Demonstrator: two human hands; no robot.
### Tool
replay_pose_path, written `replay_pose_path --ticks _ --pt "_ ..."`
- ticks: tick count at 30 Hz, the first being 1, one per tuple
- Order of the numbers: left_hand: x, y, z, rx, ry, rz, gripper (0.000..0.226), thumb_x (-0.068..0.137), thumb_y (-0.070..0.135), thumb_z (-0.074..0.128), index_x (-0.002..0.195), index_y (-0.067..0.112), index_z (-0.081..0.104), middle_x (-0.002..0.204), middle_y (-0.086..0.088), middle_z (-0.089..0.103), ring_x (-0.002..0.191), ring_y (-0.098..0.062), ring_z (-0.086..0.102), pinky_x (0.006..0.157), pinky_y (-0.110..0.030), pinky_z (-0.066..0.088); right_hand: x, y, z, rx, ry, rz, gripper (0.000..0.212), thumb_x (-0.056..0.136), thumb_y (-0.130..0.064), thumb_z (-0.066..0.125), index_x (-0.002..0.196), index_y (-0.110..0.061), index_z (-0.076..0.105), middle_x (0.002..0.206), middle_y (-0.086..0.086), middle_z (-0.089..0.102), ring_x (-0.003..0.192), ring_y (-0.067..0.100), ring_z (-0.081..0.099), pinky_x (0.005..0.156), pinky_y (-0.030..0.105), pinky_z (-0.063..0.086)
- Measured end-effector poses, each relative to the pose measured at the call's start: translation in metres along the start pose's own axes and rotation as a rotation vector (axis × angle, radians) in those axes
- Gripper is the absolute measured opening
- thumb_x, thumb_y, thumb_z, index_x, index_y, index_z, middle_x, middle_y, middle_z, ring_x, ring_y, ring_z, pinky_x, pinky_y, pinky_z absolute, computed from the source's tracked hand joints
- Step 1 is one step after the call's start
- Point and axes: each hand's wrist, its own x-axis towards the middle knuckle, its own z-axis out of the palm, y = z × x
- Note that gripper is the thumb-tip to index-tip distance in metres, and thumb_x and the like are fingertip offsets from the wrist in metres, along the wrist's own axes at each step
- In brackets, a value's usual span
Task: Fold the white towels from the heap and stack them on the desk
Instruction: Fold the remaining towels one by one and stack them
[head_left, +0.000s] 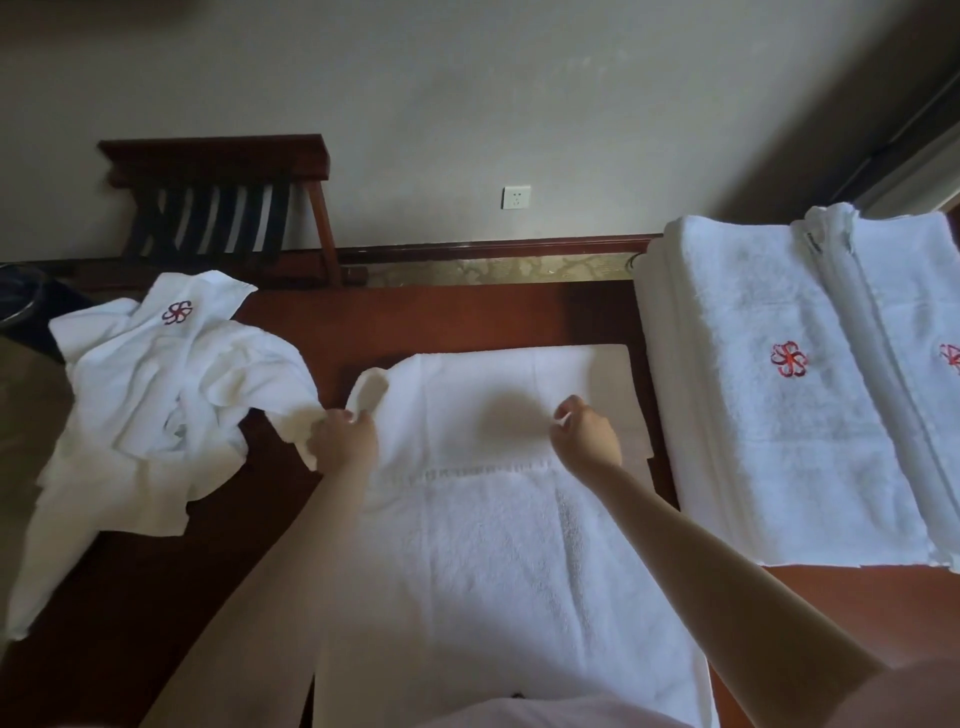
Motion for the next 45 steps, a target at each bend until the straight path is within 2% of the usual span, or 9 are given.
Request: replay_pose_path --ticks 8,15,19,25,29,34,38,42,45 --pt "0.047 0.043 -0.001 -0.179 -0.374 -0.215 0.039 0.097 0.042 0.043 0.100 0.009 0.062 0.096 -0.012 0.063 0.093 -0.031 0.059 0.091 -0.038 0.047 0.043 -0.055 0.028 -0.088 -0.338 -0.160 0.030 0.089 -0.022 0.058 0.117 -0.013 0.059 0.116 0.005 0.063 0.100 0.021 0.057 0.076 0.025 0.041" --pt "0.042 0.049 0.010 -1.000 -0.978 -0.277 0.066 0.093 0.062 0.038 0.098 0.008 0.075 0.110 -0.012 0.069 0.104 -0.026 0.065 0.093 -0.035 0.045 0.068 -0.060 0.045 -0.181 -0.501 -0.129 0.045 0.083 -0.032 0.069 0.120 -0.014 0.052 0.123 0.006 0.049 0.107 0.023 0.047 0.086 0.031 0.041" --pt "0.044 0.062 0.015 -1.276 -0.749 -0.401 0.055 0.085 0.050 0.063 0.123 0.009 0.062 0.120 -0.016 0.066 0.110 -0.033 0.063 0.102 -0.046 0.045 0.074 -0.060 0.051 -0.228 -0.501 -0.144 0.041 0.081 -0.036 0.071 0.110 -0.016 0.050 0.121 0.003 0.049 0.107 0.022 0.045 0.085 0.030 0.038" --pt "0.068 0.065 0.006 -0.695 -0.317 -0.318 0.043 0.088 0.010 0.062 0.129 -0.001 0.051 0.090 -0.009 0.059 0.095 -0.021 0.054 0.081 -0.030 0.044 0.077 -0.062 0.050 -0.214 -0.529 -0.135 0.035 0.082 -0.036 0.070 0.102 -0.021 0.046 0.113 0.000 0.047 0.102 0.019 0.045 0.082 0.028 0.036" --pt "0.092 0.064 -0.009 -0.477 -0.098 -0.252 0.052 0.088 0.001 0.058 0.138 0.004 0.042 0.133 -0.015 0.053 0.115 -0.029 0.053 0.085 -0.031 0.044 0.075 -0.061 0.051 -0.195 -0.524 -0.127 0.034 0.082 -0.035 0.070 0.102 -0.020 0.047 0.111 -0.002 0.047 0.101 0.019 0.045 0.081 0.028 0.037" --pt "0.092 0.051 -0.004 -0.269 -0.138 -0.187 0.048 0.090 0.015 0.060 0.134 0.002 0.045 0.130 -0.017 0.053 0.115 -0.035 0.054 0.092 -0.041 0.048 0.075 -0.062 0.052 -0.185 -0.514 -0.112 0.033 0.082 -0.035 0.069 0.101 -0.020 0.046 0.109 -0.002 0.046 0.100 0.018 0.044 0.080 0.028 0.036" --pt "0.087 0.051 -0.008 -0.572 -0.308 -0.445 0.059 0.086 0.045 0.061 0.132 0.010 0.051 0.123 -0.011 0.059 0.111 -0.031 0.056 0.098 -0.038 0.045 0.074 -0.060 0.053 -0.189 -0.502 -0.123 0.034 0.082 -0.035 0.070 0.102 -0.020 0.046 0.109 -0.003 0.046 0.103 0.019 0.044 0.083 0.029 0.037" --pt "0.095 0.061 -0.016 -0.984 -0.458 -0.413 0.044 0.092 0.015 0.055 0.134 0.004 0.049 0.137 -0.016 0.053 0.123 -0.031 0.053 0.103 -0.039 0.044 0.074 -0.059 0.054 -0.181 -0.499 -0.116 0.034 0.082 -0.036 0.069 0.101 -0.020 0.046 0.107 -0.003 0.046 0.101 0.019 0.044 0.081 0.029 0.037" --pt "0.090 0.068 -0.018 -0.891 -0.240 -0.252 0.037 0.091 0.000 0.050 0.127 0.004 0.057 0.134 -0.015 0.055 0.120 -0.030 0.055 0.098 -0.035 0.046 0.074 -0.059 0.055 -0.175 -0.485 -0.122 0.033 0.081 -0.036 0.069 0.098 -0.021 0.046 0.103 -0.004 0.047 0.097 0.018 0.043 0.078 0.027 0.034"
